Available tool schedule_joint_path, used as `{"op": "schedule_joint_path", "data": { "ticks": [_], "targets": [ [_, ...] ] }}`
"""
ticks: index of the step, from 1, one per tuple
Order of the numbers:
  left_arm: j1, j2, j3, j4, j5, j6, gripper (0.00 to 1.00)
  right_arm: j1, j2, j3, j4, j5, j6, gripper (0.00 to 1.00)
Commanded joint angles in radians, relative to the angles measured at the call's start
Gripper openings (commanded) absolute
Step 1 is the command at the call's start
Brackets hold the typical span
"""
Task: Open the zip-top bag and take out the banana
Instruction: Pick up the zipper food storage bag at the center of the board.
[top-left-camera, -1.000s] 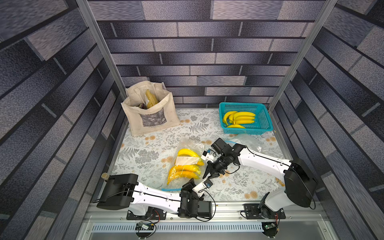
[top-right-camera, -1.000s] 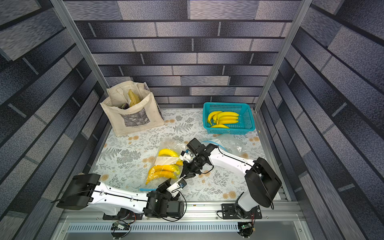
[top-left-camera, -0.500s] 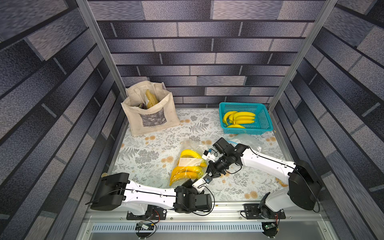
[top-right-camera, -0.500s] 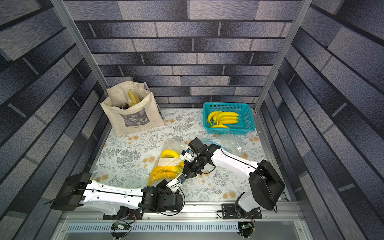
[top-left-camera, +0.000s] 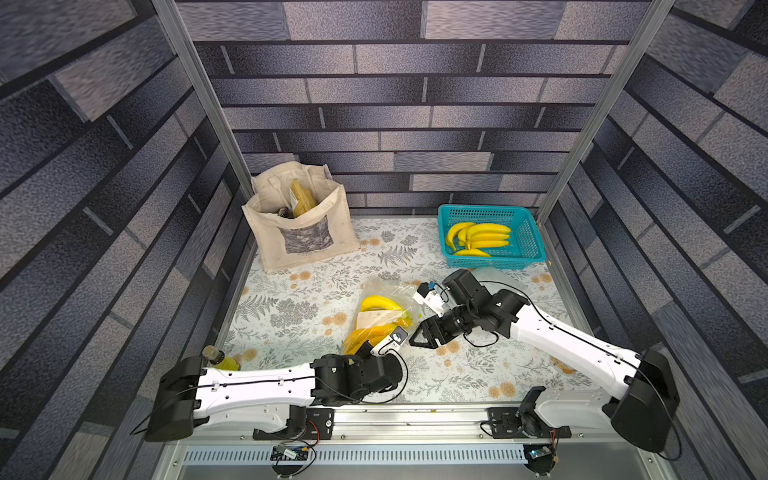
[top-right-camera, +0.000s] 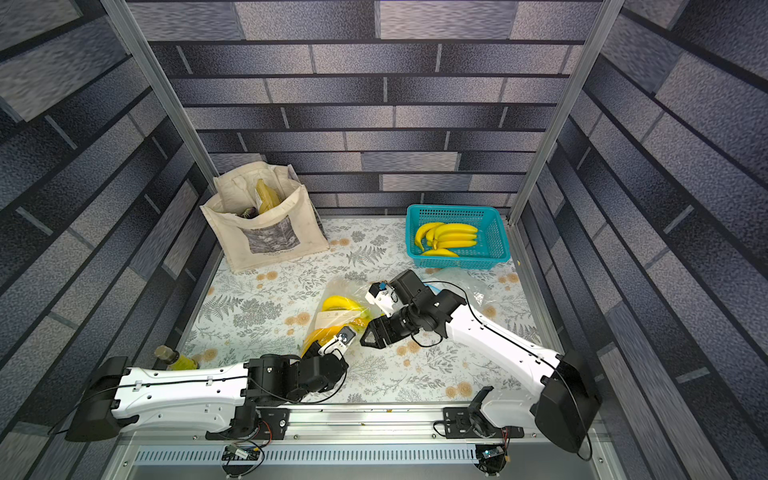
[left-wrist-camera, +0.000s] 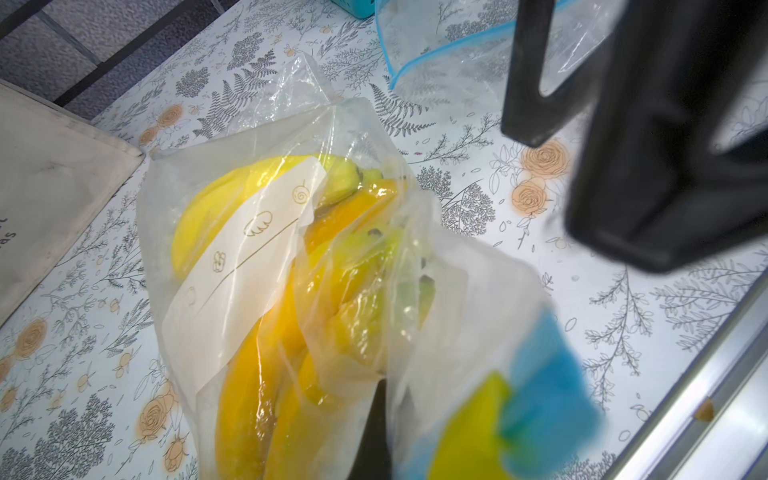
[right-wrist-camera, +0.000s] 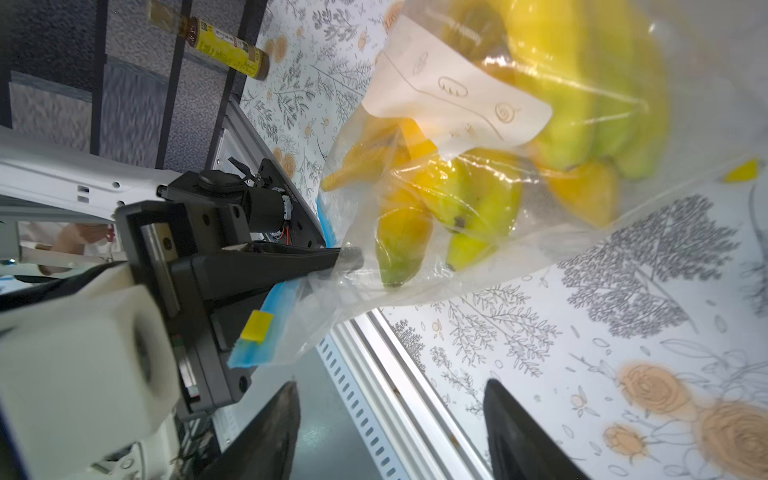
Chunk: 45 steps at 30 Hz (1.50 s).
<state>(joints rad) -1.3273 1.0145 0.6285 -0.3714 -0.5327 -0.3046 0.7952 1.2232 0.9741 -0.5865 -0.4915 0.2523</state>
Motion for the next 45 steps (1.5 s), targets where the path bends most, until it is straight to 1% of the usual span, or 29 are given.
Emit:
{"op": "schedule_joint_path", "data": {
  "ticks": [1, 2, 3, 5, 8, 11, 15, 18, 21, 25, 29, 33, 37, 43, 44, 45],
  "targets": [
    [0.065, -0.053, -0.027, 0.037, 0.161, 0.074, 0.00, -0.006, -0.095, -0.120, 0.202, 0.134, -0.221, 0.76],
    [0.085, -0.065, -0.031, 0.038, 0.190, 0.079, 0.00, -0.005, -0.127, -0.173, 0.290, 0.119, -0.258, 0.78],
    [0.105, -0.072, -0.034, 0.037, 0.223, 0.084, 0.00, -0.005, -0.151, -0.215, 0.367, 0.071, -0.301, 0.79],
    [0.134, -0.087, -0.036, 0.034, 0.280, 0.090, 0.00, -0.003, -0.159, -0.247, 0.442, 0.021, -0.367, 0.80],
    [0.165, -0.098, -0.038, 0.034, 0.343, 0.096, 0.00, -0.003, -0.105, -0.180, 0.394, 0.000, -0.482, 0.77],
    [0.206, -0.104, -0.042, 0.041, 0.404, 0.099, 0.00, -0.003, -0.060, -0.118, 0.395, -0.036, -0.532, 0.73],
    [0.248, -0.112, -0.040, 0.040, 0.452, 0.099, 0.00, 0.009, -0.012, -0.084, 0.425, -0.088, -0.537, 0.69],
    [0.281, -0.117, -0.034, 0.040, 0.492, 0.104, 0.00, 0.028, 0.036, -0.068, 0.380, -0.096, -0.570, 0.64],
    [0.313, -0.129, -0.035, 0.042, 0.526, 0.101, 0.00, 0.033, 0.043, -0.084, 0.406, -0.125, -0.552, 0.58],
    [0.346, -0.148, -0.044, 0.059, 0.563, 0.096, 0.00, 0.037, 0.052, -0.070, 0.393, -0.142, -0.560, 0.59],
    [0.357, -0.142, -0.040, 0.054, 0.579, 0.099, 0.00, 0.042, 0.089, -0.041, 0.405, -0.164, -0.559, 0.59],
    [0.359, -0.134, -0.041, 0.056, 0.589, 0.098, 0.00, 0.054, 0.147, -0.011, 0.396, -0.183, -0.568, 0.56],
    [0.361, -0.138, -0.047, 0.054, 0.594, 0.101, 0.00, 0.065, 0.164, -0.003, 0.408, -0.187, -0.568, 0.54],
    [0.373, -0.145, -0.057, 0.061, 0.609, 0.101, 0.00, 0.066, 0.177, 0.014, 0.372, -0.198, -0.583, 0.41],
    [0.375, -0.145, -0.056, 0.063, 0.612, 0.101, 0.00, 0.066, 0.178, 0.015, 0.376, -0.203, -0.581, 0.38],
    [0.375, -0.141, -0.055, 0.061, 0.614, 0.101, 0.00, 0.067, 0.179, 0.019, 0.379, -0.214, -0.576, 0.33]
  ]
}}
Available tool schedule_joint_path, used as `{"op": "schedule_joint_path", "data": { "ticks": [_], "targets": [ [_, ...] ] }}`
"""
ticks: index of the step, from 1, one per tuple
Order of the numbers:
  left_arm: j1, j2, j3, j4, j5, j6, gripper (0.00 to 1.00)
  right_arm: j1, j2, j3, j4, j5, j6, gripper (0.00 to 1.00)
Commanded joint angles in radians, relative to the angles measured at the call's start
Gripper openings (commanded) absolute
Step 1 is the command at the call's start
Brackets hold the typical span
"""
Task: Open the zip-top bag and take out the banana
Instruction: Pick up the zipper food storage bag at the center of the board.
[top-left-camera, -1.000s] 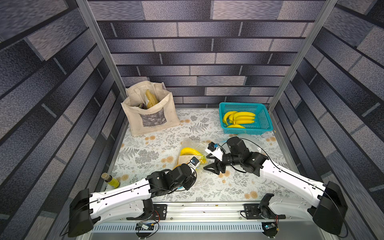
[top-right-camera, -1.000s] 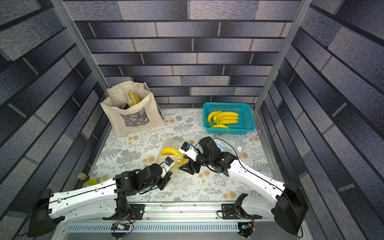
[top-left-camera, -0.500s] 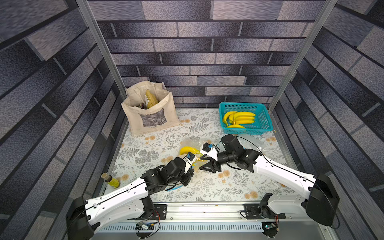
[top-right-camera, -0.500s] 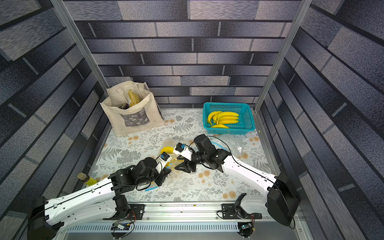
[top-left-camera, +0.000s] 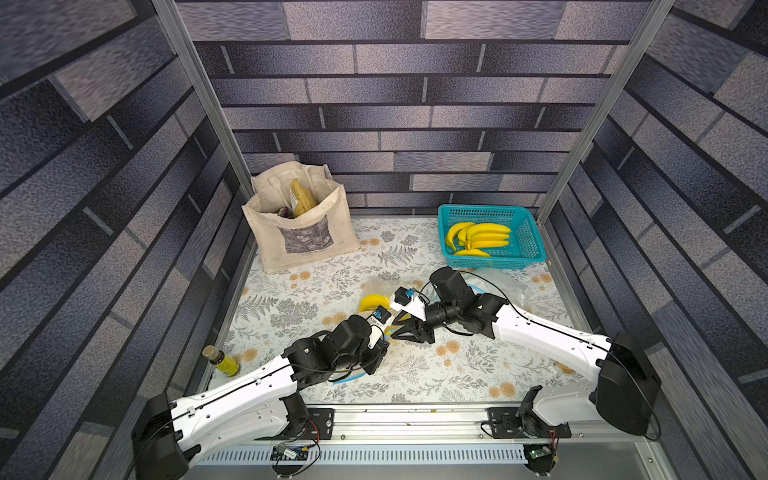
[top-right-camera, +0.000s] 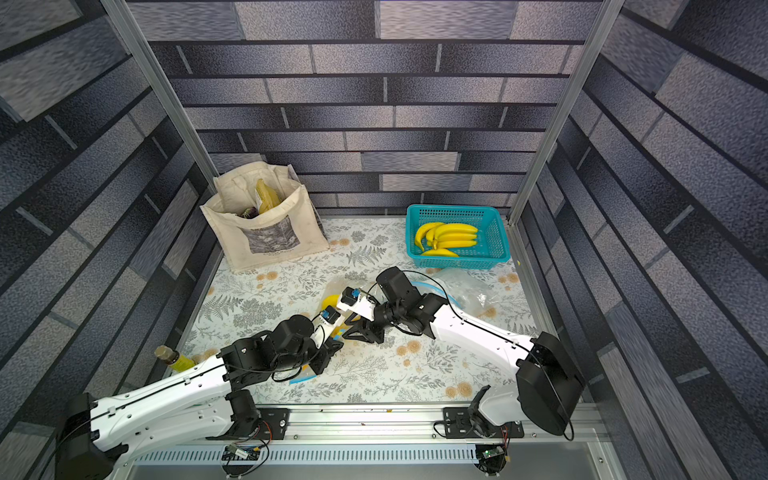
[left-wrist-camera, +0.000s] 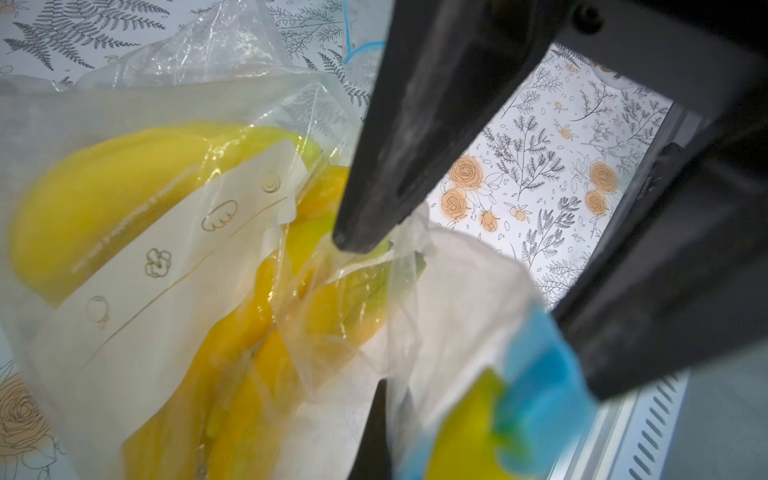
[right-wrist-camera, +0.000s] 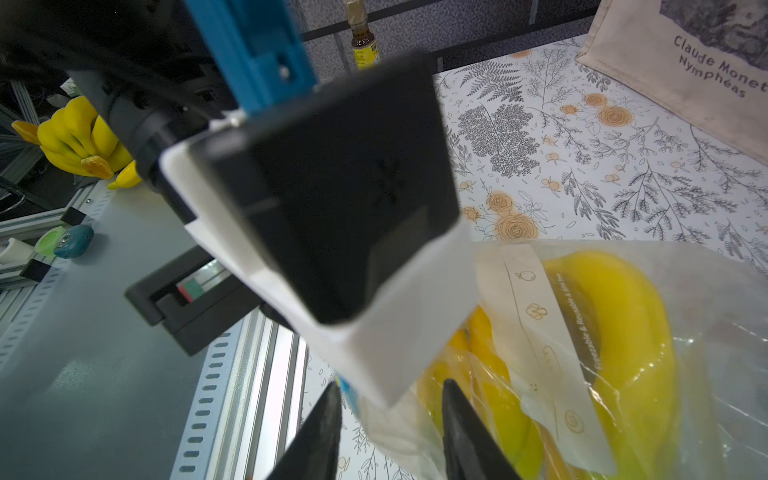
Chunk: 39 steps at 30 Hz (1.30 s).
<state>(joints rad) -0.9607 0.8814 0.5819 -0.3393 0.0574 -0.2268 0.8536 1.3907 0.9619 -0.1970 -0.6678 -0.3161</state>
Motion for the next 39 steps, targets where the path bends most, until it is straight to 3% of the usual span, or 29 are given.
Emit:
{"op": "schedule_joint_path", "data": {
  "ticks": [1, 3, 13, 19, 21, 26, 29, 39],
  "targets": [
    [0.008, -0.006, -0.008, 0.027, 0.024, 0.023, 0.00, 0.009, 0.014, 0.036, -0.011, -0.046, -0.005, 0.27],
    [0.008, -0.005, -0.006, 0.023, 0.019, 0.023, 0.00, 0.011, 0.025, 0.052, -0.037, -0.057, -0.012, 0.18],
    [0.032, -0.044, -0.010, 0.008, 0.006, 0.029, 0.00, 0.012, 0.058, 0.094, -0.154, -0.064, -0.056, 0.14],
    [0.038, -0.053, -0.008, -0.002, 0.004, 0.030, 0.00, 0.013, 0.059, 0.094, -0.169, -0.068, -0.059, 0.00],
    [0.039, -0.052, -0.010, -0.002, 0.004, 0.029, 0.01, 0.013, 0.058, 0.095, -0.178, -0.070, -0.062, 0.00],
    [0.039, -0.061, 0.007, -0.005, -0.030, 0.025, 0.18, 0.013, 0.061, 0.121, -0.186, -0.068, -0.052, 0.00],
    [0.037, -0.086, 0.058, -0.047, -0.114, 0.031, 0.30, 0.013, 0.062, 0.140, -0.201, -0.057, -0.051, 0.00],
    [0.056, -0.186, 0.097, -0.041, -0.097, 0.102, 0.36, 0.013, 0.131, 0.224, -0.266, -0.064, -0.021, 0.00]
  ]
}}
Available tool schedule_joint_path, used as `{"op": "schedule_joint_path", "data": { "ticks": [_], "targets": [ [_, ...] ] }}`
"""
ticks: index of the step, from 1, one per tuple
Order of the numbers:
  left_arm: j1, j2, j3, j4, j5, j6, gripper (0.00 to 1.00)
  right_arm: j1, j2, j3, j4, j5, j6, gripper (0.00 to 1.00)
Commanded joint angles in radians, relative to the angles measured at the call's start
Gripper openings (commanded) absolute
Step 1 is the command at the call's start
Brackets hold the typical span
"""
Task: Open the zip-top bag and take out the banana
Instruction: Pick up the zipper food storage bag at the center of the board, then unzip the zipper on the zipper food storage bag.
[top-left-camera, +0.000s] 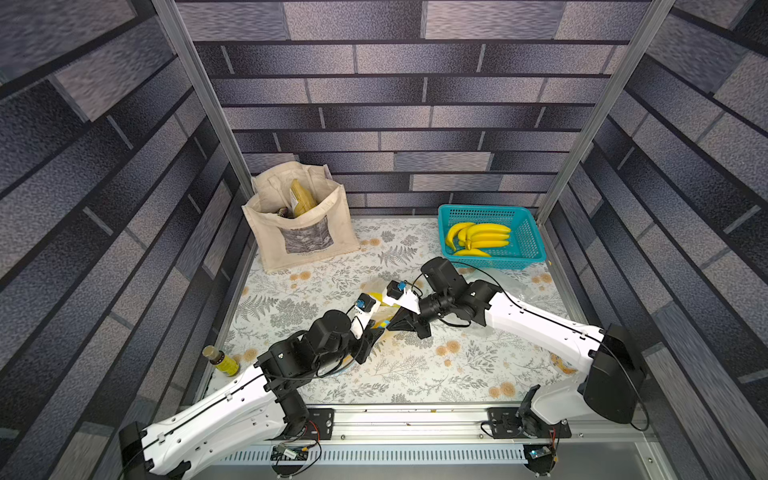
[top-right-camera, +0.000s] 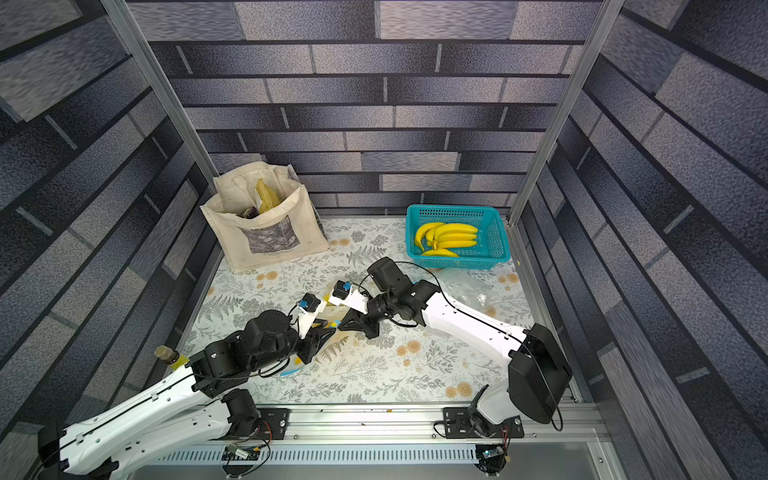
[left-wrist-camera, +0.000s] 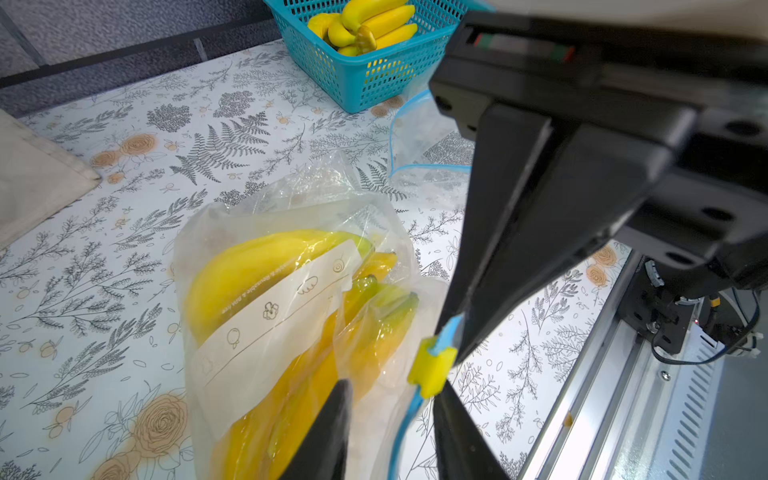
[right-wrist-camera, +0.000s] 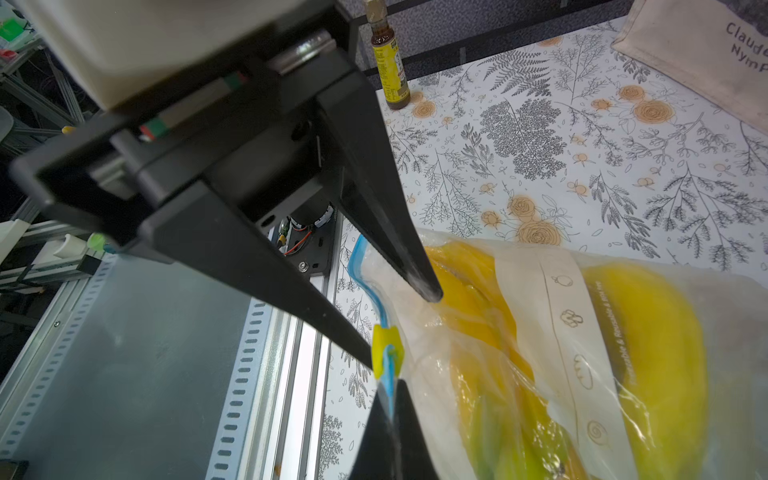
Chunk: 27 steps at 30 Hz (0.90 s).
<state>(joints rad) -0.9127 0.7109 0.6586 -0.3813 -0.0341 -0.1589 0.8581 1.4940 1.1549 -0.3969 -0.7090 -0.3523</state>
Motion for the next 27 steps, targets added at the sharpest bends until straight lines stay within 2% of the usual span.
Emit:
{"op": "schedule_joint_path", "data": {
  "ticks": [1, 4, 16, 19, 22, 27],
  "targets": [
    [0.008, -0.026, 0.012, 0.014, 0.001, 0.033, 0.35, 0.008, 0.032, 0.035, -0.068, -0.023, 0.015, 0.00],
    [0.010, -0.040, -0.004, 0.034, 0.010, 0.032, 0.31, 0.007, 0.029, 0.038, -0.071, -0.008, 0.010, 0.00],
    [0.041, 0.005, -0.046, 0.076, 0.109, 0.002, 0.40, 0.009, 0.028, 0.054, -0.073, 0.004, -0.006, 0.00],
    [0.049, -0.006, -0.056, 0.083, 0.114, -0.002, 0.39, 0.008, 0.028, 0.060, -0.091, 0.002, -0.017, 0.00],
    [0.054, -0.027, -0.061, 0.093, 0.118, -0.004, 0.31, 0.008, 0.029, 0.059, -0.101, 0.006, -0.024, 0.00],
    [0.059, -0.022, -0.058, 0.093, 0.129, -0.005, 0.34, 0.009, 0.026, 0.061, -0.099, 0.001, -0.022, 0.00]
  ]
}}
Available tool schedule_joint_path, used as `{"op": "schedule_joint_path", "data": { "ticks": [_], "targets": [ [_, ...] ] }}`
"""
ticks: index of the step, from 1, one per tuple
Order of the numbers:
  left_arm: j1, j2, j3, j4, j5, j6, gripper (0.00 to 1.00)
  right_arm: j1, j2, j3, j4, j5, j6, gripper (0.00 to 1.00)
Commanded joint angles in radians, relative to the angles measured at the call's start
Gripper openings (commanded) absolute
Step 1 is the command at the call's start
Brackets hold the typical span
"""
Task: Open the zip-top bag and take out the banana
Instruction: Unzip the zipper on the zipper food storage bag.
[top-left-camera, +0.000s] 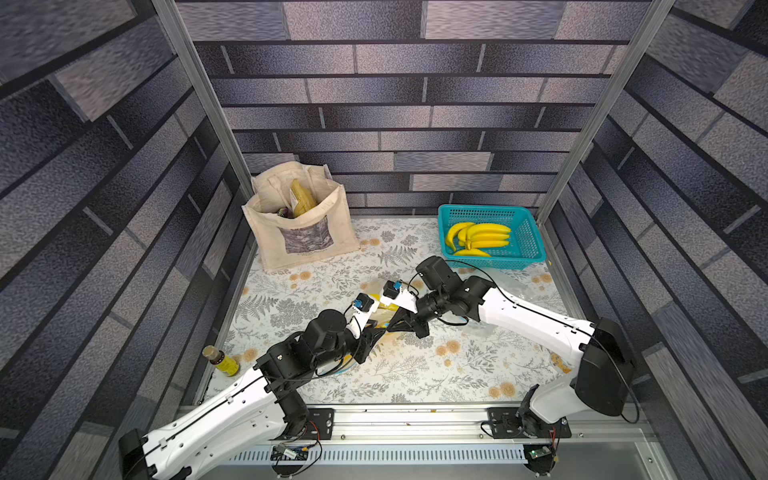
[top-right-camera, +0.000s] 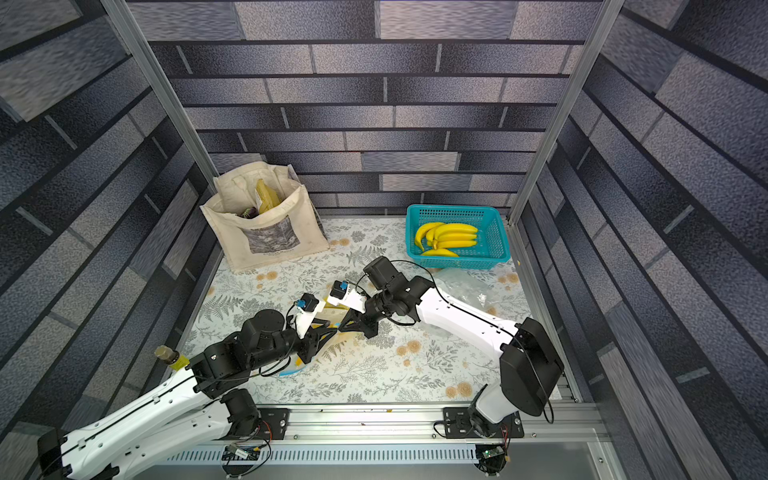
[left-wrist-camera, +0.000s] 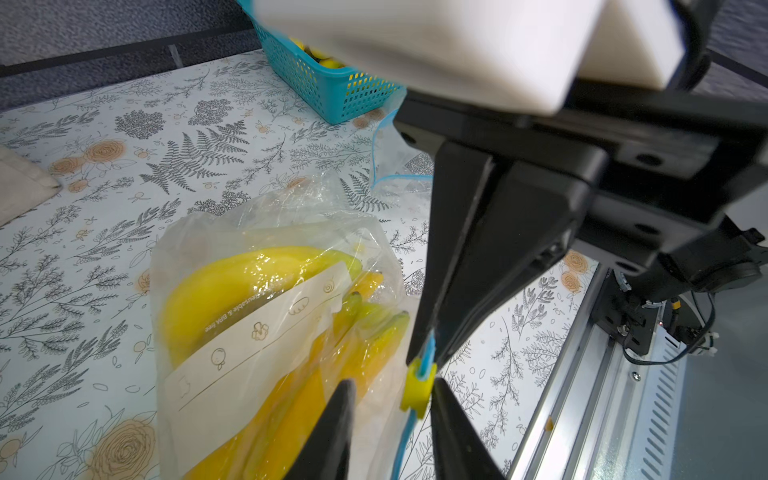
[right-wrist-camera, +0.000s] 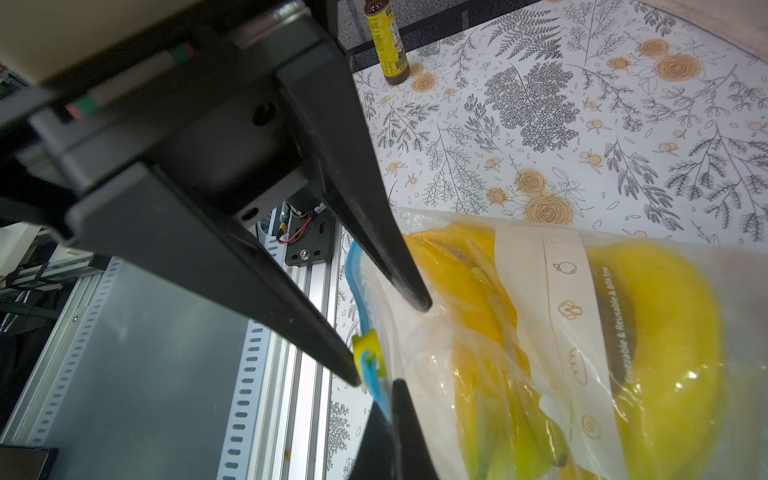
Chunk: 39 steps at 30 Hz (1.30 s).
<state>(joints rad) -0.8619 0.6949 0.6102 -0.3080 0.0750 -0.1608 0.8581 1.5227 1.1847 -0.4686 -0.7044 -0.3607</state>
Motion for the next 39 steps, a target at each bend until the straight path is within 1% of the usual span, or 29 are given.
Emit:
{"op": "schedule_joint_path", "data": {
  "ticks": [1, 10, 16, 19, 21, 22, 27, 30, 36, 39],
  "targets": [
    [0.008, -0.002, -0.007, 0.022, 0.023, -0.003, 0.34, 0.009, -0.002, 0.031, -0.026, -0.003, -0.016, 0.00],
    [0.010, 0.026, -0.010, 0.049, 0.048, -0.011, 0.33, 0.008, -0.013, 0.023, -0.013, 0.000, -0.012, 0.00],
    [0.011, 0.016, -0.016, 0.051, 0.039, -0.011, 0.28, 0.009, -0.009, 0.023, -0.015, -0.006, -0.012, 0.00],
    [0.011, 0.009, -0.017, 0.043, 0.032, -0.010, 0.22, 0.007, -0.008, 0.021, -0.013, -0.004, -0.012, 0.00],
    [0.012, 0.006, -0.019, 0.041, 0.033, -0.009, 0.17, 0.007, -0.008, 0.022, -0.013, -0.007, -0.011, 0.00],
    [0.012, 0.008, -0.020, 0.041, 0.033, -0.009, 0.16, 0.007, -0.010, 0.022, -0.012, -0.008, -0.011, 0.00],
    [0.012, 0.012, -0.017, 0.044, 0.030, -0.007, 0.15, 0.007, -0.012, 0.023, -0.017, -0.010, -0.009, 0.00],
    [0.012, 0.012, -0.014, 0.041, 0.030, -0.004, 0.15, 0.005, -0.021, 0.013, -0.011, 0.012, -0.006, 0.00],
    [0.012, 0.014, -0.014, 0.045, 0.037, -0.005, 0.14, -0.011, -0.046, -0.013, 0.046, 0.045, 0.037, 0.00],
    [0.012, 0.018, -0.015, 0.040, 0.040, -0.006, 0.14, -0.025, -0.050, -0.018, 0.065, 0.041, 0.053, 0.00]
  ]
}}
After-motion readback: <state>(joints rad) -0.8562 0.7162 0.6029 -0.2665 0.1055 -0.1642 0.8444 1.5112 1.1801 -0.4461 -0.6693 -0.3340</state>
